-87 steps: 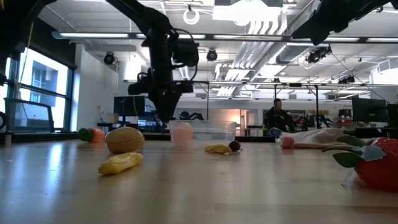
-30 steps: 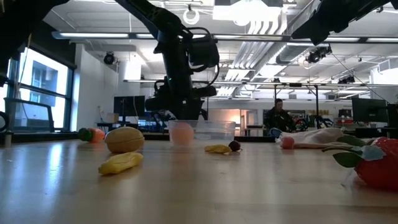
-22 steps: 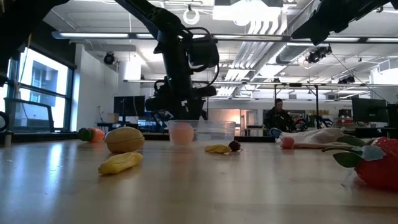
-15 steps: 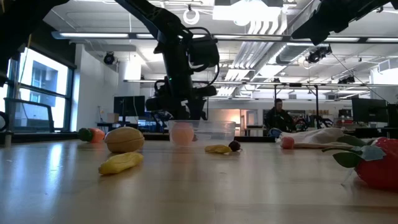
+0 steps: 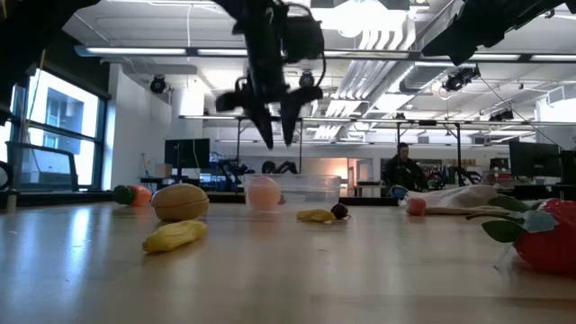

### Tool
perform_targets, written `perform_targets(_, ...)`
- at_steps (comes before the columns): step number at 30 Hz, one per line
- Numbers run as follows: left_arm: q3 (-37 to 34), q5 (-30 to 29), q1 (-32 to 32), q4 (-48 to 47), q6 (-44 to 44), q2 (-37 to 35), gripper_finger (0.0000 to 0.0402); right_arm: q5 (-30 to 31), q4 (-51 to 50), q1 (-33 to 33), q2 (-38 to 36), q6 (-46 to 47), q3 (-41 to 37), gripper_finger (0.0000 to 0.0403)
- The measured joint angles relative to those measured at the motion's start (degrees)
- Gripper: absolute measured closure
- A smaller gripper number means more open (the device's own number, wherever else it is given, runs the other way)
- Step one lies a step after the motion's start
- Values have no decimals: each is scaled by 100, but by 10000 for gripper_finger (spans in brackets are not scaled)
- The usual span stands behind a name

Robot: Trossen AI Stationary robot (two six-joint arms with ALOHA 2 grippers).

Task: Pick and placing Produce into tupperware
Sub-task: Put the orange carrot into the transparent bin

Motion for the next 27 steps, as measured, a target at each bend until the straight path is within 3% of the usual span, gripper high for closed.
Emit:
perform_targets(4, 880, -2, 0, -1507, 1441, -1, 245, -1, 0, -2, 0, -1, 0, 402)
perform_targets(7, 1226, -58, 0, -2483, 1949, -11, 245, -2, 0, -2, -2, 0, 0, 402)
perform_targets(10, 1203, -177, 0, -2527, 2235, -69, 245, -2, 0, -2, -2, 0, 0, 402)
perform_targets(15, 576, -68, 120, -2586, 2340, -521, 245, -2, 0, -2, 0, 0, 0, 402)
perform_targets(19, -357, 192, 330, -2587, 2027, -1032, 245, 0, 2, -2, -2, 0, 0, 402)
perform_targets(23, -1516, 670, 725, -2514, 2011, -1938, 245, -2, 0, -2, -2, 0, 0, 402)
perform_targets(27, -2700, 773, 949, -1631, 2222, -2964, 245, 0, 1, -2, -1, 0, 0, 402)
